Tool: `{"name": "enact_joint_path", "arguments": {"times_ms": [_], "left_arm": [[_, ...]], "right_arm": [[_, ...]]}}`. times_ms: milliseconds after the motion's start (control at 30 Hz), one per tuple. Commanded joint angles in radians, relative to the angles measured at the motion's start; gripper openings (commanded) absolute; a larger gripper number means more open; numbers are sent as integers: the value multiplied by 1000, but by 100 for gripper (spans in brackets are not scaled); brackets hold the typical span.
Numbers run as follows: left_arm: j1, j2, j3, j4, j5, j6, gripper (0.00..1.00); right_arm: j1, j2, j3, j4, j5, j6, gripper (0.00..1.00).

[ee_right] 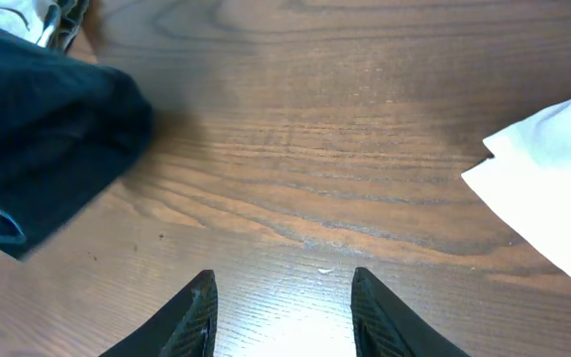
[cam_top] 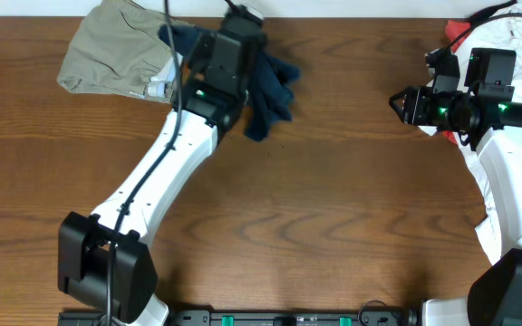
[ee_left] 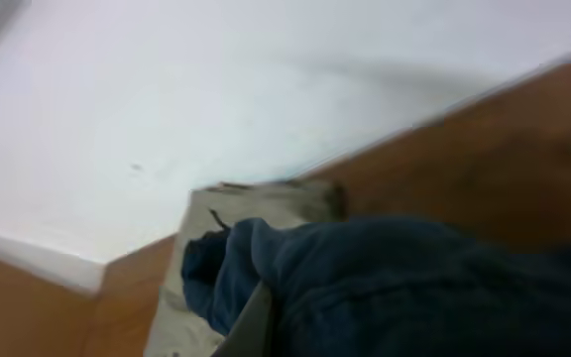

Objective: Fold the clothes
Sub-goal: 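Grasp the folded navy shorts with the left gripper and carry to top left, then place the navy shorts onto the khaki shorts stack with the left gripper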

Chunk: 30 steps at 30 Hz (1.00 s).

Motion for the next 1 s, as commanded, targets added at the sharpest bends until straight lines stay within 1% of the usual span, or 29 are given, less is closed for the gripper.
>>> {"name": "enact_joint_path", "arguments": {"times_ms": [0, 233, 433, 500, 533, 633, 700, 767, 867, 967], "left_arm": [[42, -30, 32, 88, -28, 18, 6], [146, -28, 32, 302, -30, 17, 6], [268, -28, 32, 422, -29, 14, 6], [322, -27, 32, 460, -2, 9, 6], [348, -27, 32, 477, 20, 4, 6], [430, -15, 32, 534, 74, -69, 6], [477, 2, 32, 575, 116, -121, 6], [513, 28, 32, 630, 144, -146, 6], [547, 92, 42, 724, 148, -146, 7], [562, 163, 84, 750, 151, -143, 6]], "right_arm": [[11, 7, -2, -2, 0, -5, 42], [11, 7, -12, -13, 10, -5, 42], [11, 7, -39, -4, 11, -5, 42], [11, 7, -52, -8, 11, -5, 42], [11, 7, -59, -15, 11, -5, 42], [11, 7, -74, -46, 11, -14, 42], [11, 7, -79, -64, 12, -14, 42], [11, 7, -80, -74, 11, -13, 42], [11, 7, -80, -76, 11, -13, 42], [11, 7, -80, -72, 11, -12, 42]]}}
